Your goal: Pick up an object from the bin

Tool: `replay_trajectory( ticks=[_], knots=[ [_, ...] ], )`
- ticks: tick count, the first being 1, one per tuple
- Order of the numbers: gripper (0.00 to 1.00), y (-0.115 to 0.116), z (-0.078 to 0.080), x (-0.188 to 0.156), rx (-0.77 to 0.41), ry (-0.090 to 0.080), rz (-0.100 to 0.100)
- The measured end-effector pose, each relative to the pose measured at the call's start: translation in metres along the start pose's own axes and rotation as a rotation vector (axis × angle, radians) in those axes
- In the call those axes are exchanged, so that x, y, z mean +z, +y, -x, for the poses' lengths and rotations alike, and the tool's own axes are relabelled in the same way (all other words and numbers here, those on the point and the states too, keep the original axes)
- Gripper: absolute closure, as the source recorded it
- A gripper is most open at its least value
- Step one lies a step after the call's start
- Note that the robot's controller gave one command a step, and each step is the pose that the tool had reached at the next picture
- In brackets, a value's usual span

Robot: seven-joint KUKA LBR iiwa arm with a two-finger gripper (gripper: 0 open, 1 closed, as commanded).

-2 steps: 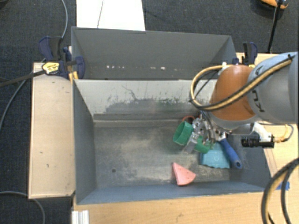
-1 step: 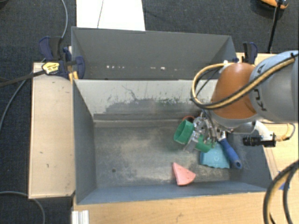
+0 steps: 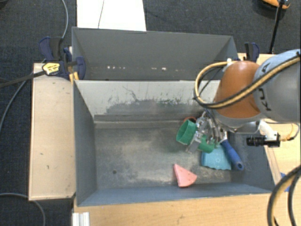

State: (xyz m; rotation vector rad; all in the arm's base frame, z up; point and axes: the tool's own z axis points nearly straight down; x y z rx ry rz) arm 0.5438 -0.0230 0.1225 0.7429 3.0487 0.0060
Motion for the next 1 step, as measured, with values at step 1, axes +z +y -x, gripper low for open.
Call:
replay_trajectory(
  ticks=[1],
  knots=[
    [1.0,0.0001,0.0002,-0.0168,-0.001,-0.001,0.0]
  ],
)
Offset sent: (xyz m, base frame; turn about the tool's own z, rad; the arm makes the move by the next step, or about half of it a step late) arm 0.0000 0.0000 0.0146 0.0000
